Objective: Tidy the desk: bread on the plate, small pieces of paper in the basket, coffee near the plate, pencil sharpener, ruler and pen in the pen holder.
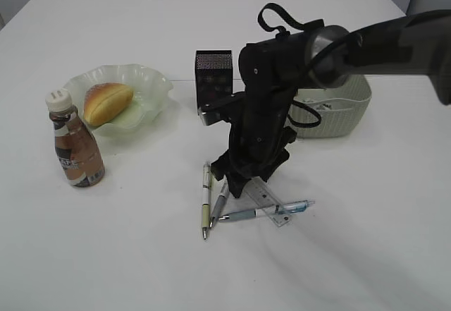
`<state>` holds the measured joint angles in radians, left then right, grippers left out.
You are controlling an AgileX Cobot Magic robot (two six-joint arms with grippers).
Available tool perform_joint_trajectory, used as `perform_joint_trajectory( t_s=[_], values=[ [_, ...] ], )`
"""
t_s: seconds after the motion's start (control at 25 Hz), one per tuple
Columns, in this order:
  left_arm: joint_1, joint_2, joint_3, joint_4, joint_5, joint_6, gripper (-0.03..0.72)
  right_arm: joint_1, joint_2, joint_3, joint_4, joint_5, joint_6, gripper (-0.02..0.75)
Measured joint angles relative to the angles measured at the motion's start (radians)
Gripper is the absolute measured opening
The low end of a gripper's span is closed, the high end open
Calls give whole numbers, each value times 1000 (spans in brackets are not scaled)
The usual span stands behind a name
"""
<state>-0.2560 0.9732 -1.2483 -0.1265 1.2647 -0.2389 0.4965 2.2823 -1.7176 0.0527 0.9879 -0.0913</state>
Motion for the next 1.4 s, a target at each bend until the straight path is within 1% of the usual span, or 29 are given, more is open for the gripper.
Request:
perform_joint_trajectory(
  t_s=[0.84,0.96,1.08,1.12,1.24,1.4],
  values=[
    [0,0,0,0,0,0,445,0,15,0,-8,8,0,514],
    [0,0,0,0,0,0,445,0,15,0,-8,8,0,444],
    [0,0,0,0,0,0,445,0,15,0,-8,6,0,318],
    [0,0,0,0,0,0,445,0,15,0,-8,6,0,300],
    [0,0,0,0,0,0,445,0,15,0,-10,4,0,279],
    [0,0,0,0,0,0,445,0,15,-7,-26,4,0,276]
  ],
)
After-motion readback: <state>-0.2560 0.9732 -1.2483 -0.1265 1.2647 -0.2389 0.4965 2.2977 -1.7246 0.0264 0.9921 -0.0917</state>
